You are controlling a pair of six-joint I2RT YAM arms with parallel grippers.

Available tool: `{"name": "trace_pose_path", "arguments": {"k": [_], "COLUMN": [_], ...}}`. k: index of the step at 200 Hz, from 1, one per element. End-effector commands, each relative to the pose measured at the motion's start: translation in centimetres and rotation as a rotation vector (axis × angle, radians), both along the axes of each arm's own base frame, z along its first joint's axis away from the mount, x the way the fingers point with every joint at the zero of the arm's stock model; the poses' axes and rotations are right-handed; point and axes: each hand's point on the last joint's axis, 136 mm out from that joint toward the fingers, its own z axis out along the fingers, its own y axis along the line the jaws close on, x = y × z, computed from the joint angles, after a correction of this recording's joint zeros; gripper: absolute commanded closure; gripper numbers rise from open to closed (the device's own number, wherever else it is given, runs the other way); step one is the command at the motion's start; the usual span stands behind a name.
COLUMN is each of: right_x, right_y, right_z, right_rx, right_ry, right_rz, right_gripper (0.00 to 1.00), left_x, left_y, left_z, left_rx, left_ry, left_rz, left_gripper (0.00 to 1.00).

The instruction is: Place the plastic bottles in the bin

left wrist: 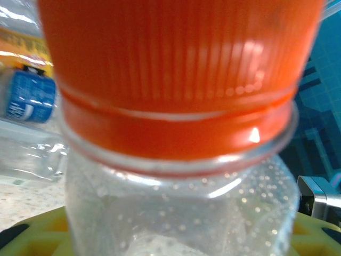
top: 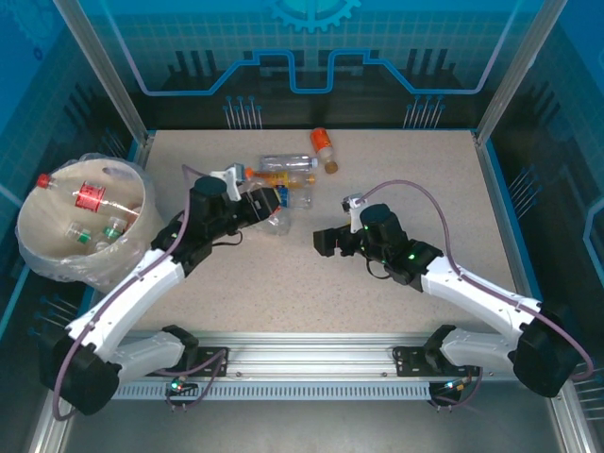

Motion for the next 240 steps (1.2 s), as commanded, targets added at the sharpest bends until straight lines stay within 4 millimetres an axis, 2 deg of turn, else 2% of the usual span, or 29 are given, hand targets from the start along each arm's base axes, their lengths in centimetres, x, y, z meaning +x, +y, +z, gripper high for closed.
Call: {"name": "trace_pose_path", "arguments": {"k": [1, 44, 59, 73, 91, 139, 167, 188, 207, 240], "right_x": [1.3, 2.1, 2.3, 2.3, 2.4, 2.7, 2.7, 2.7, 2.8, 3.1], "right_y": [-0.5, -0.3, -0.1, 0.0, 0.2, -0.1, -0.1, -0.2, -0.1, 0.3], "right_z": [0.4, 0.9, 1.0, 1.3, 1.6, 2.4, 2.8, 2.8, 2.9, 3.1], "right_rx": [0.008, -0.007, -0.01, -0.008, -0.001, 0.011, 0.015, 0.011, 0.013, 0.01], "right_ry": [-0.025, -0.055, -0.056, -0.06, -0.067, -0.086, -0.089, -0.085, -0.086, -0.087], "right_rz": [-0.061, -0.063, -0.059, -0.053, -0.044, -0.07, -0.074, -0.076, -0.079, -0.069], "right_gripper": [0.0, 0.0, 0.0, 0.0, 0.0, 0.0, 0.0, 0.0, 0.0, 0.0], "left_x": [-1.0, -3.5, -4.2, -4.8, -5.6, -6.8, -7.5, -8.2, -8.8, -10.3], "left_y": [3.2, 7.2, 9.7, 12.9, 16.5, 23.4, 27.8, 30.4, 32.4, 36.1], "left_z": [2.5, 7.0, 8.0, 8.5, 10.3, 15.6, 16.1, 15.6, 14.6, 11.4], "left_rx": [0.147, 0.306, 0.425, 0.572, 0.717, 0.96, 0.994, 0.995, 0.977, 0.897], "left_ry": [-0.054, -0.118, -0.097, -0.051, -0.054, -0.064, 0.007, 0.068, 0.132, 0.293], "left_rz": [0.072, 0.158, 0.232, 0.343, 0.481, 0.773, 0.918, 0.982, 1.015, 1.084], "left_gripper": [0.47, 0.47, 0.48, 0.48, 0.48, 0.47, 0.47, 0.47, 0.47, 0.45]}}
